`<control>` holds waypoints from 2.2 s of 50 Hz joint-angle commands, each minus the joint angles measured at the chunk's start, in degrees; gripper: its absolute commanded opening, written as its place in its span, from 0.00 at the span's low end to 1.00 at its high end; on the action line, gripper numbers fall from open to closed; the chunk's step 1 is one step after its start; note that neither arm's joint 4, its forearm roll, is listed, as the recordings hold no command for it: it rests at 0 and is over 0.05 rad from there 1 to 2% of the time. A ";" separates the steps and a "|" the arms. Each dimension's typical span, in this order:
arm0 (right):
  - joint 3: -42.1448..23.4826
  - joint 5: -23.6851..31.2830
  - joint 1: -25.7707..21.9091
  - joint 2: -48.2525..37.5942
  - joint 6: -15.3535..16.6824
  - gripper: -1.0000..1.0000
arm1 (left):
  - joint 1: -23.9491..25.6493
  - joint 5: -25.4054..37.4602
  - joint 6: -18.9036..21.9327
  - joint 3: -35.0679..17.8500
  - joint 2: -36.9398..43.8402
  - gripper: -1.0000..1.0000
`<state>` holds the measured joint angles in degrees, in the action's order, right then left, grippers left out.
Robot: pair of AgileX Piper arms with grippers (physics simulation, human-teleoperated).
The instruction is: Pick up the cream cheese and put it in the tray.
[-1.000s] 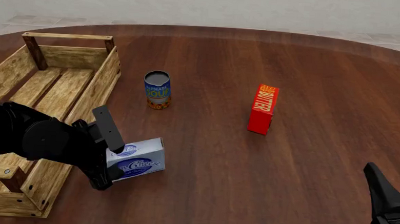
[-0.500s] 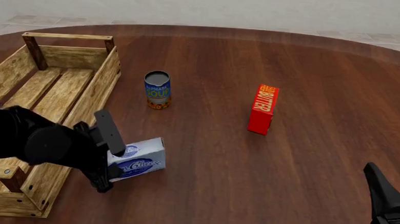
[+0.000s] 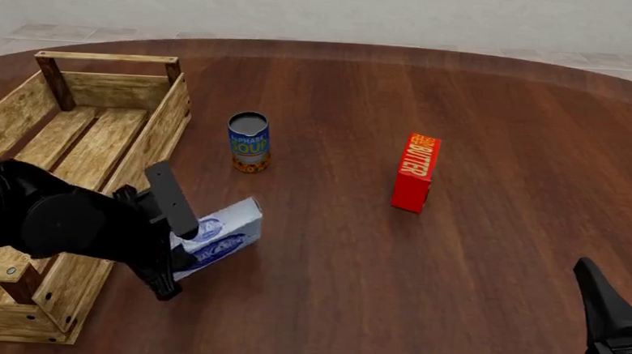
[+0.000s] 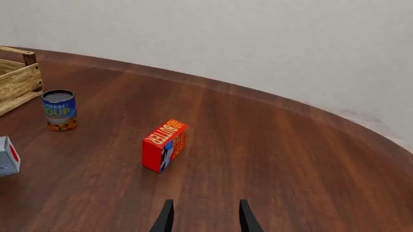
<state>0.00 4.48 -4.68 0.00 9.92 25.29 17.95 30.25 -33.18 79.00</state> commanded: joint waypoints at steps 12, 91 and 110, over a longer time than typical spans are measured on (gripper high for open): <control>0.00 0.37 -0.18 0.00 -0.06 1.00 | -0.19 6.25 -5.60 -5.81 -7.40 0.00; 0.00 0.70 -0.79 0.00 -0.91 1.00 | -19.87 19.87 -14.90 -20.64 -17.85 0.00; 0.00 1.01 -1.05 0.00 -0.35 1.00 | -27.11 18.75 -16.40 -23.47 -13.99 0.00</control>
<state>0.00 5.32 -5.58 0.00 9.29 1.55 36.98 13.36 -55.30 63.82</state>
